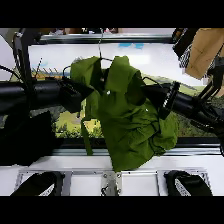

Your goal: Fold the clothes and pants, and hang the long-sleeved shirts on hangers.

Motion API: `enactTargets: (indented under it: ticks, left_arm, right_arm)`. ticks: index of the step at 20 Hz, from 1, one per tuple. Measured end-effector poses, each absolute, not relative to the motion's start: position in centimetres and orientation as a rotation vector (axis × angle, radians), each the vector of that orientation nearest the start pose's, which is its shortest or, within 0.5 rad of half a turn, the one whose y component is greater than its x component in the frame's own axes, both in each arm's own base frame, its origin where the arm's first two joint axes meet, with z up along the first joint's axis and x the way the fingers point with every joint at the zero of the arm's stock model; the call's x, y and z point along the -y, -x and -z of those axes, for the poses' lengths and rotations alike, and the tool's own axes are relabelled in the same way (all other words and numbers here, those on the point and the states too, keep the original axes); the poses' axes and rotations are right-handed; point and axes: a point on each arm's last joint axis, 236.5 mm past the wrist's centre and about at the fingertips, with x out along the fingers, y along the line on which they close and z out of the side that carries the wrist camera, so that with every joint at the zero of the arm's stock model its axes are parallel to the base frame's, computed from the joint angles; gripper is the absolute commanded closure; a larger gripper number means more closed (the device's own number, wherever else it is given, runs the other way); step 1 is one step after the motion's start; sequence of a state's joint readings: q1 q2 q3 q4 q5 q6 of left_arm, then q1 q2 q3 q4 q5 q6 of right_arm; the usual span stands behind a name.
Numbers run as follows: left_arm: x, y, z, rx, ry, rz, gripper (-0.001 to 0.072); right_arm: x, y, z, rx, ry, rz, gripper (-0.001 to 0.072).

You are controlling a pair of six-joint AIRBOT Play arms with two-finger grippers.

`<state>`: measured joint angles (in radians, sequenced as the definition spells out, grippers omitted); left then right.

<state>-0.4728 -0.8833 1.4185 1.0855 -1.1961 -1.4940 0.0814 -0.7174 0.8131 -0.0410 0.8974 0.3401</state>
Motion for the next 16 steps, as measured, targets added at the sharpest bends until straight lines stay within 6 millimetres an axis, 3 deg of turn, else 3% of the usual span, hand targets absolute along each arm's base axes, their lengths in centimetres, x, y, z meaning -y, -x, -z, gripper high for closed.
enactTargets:
  ticks: [5, 11, 15, 16]
  left_arm:
    - [24.9, -24.9, -26.0, -0.77, 0.023, 0.824, 0.0695]
    - [24.9, -25.1, -21.9, -0.924, -0.045, 0.788, 0.0695]
    - [25.2, -25.6, -20.5, -0.965, -0.055, 0.777, 0.0693]
    - [25.3, -25.7, -20.4, -0.968, -0.056, 0.776, 0.0637]
  right_arm:
    - [-20.3, -30.9, -29.8, 0.007, -0.265, -0.928, 0.0707]
    - [-19.2, -31.6, -31.0, 0.065, -0.259, -0.862, 0.0707]
    - [-18.4, -31.6, -31.8, 0.107, -0.223, -0.822, 0.0708]
    - [-18.3, -31.6, -31.9, 0.11, -0.221, -0.817, 0.0708]
